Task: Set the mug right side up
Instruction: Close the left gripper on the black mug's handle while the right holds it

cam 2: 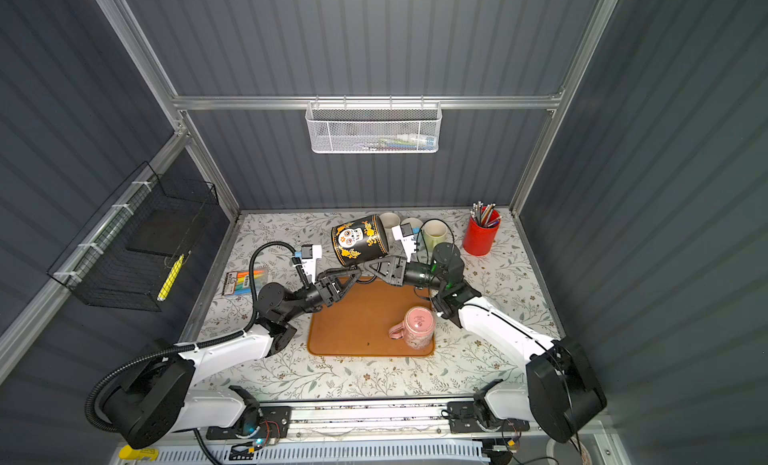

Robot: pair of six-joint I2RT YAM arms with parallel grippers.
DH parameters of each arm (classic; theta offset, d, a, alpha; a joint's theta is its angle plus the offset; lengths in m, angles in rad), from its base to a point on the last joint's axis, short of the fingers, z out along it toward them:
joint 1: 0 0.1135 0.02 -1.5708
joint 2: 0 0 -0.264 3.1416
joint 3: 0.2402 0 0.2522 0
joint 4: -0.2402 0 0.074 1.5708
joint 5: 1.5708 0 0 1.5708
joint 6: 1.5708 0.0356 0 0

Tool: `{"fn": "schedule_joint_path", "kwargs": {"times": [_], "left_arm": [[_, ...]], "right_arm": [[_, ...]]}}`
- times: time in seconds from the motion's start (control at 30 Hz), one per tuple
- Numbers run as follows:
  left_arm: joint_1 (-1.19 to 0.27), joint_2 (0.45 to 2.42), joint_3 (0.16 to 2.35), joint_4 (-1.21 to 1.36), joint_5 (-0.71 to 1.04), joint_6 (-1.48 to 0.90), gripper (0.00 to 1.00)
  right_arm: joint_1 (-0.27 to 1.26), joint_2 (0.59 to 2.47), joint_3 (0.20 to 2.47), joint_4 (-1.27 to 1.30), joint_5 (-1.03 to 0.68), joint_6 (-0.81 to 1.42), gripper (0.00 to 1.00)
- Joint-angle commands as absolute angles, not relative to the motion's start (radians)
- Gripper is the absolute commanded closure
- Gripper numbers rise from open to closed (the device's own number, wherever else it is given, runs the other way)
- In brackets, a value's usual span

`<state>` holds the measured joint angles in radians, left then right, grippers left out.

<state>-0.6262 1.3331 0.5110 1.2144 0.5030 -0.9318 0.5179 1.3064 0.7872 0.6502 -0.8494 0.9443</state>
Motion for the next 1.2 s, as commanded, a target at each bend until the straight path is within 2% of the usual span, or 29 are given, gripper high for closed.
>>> {"fn": "schedule_joint_path", "kwargs": {"times": [0.0, 0.33, 0.6, 0.83, 0.9, 1.17], "left_arm": [[-0.618, 1.343, 0.551, 1.259, 0.517, -0.939, 0.63], [-0.618, 1.375, 0.571, 1.295, 0.533, -0.961, 0.71], [-0.618, 1.384, 0.581, 1.313, 0.541, -0.968, 0.81], [-0.618, 1.382, 0.583, 1.327, 0.554, -0.973, 0.93], [-0.618, 1.381, 0.582, 1.330, 0.555, -0.976, 1.00], [-0.618, 1.363, 0.562, 1.335, 0.541, -0.971, 1.00]], "right_arm": [[0.522, 1.294, 0.804, 0.816, -0.912, 0.927, 1.00], [0.529, 1.311, 0.808, 0.817, -0.958, 0.928, 1.00], [0.534, 1.319, 0.807, 0.809, -0.979, 0.914, 1.00], [0.534, 1.338, 0.799, 0.804, -0.974, 0.899, 1.00], [0.534, 1.345, 0.798, 0.801, -0.970, 0.894, 1.00], [0.531, 1.366, 0.796, 0.794, -0.952, 0.884, 0.99]]}}
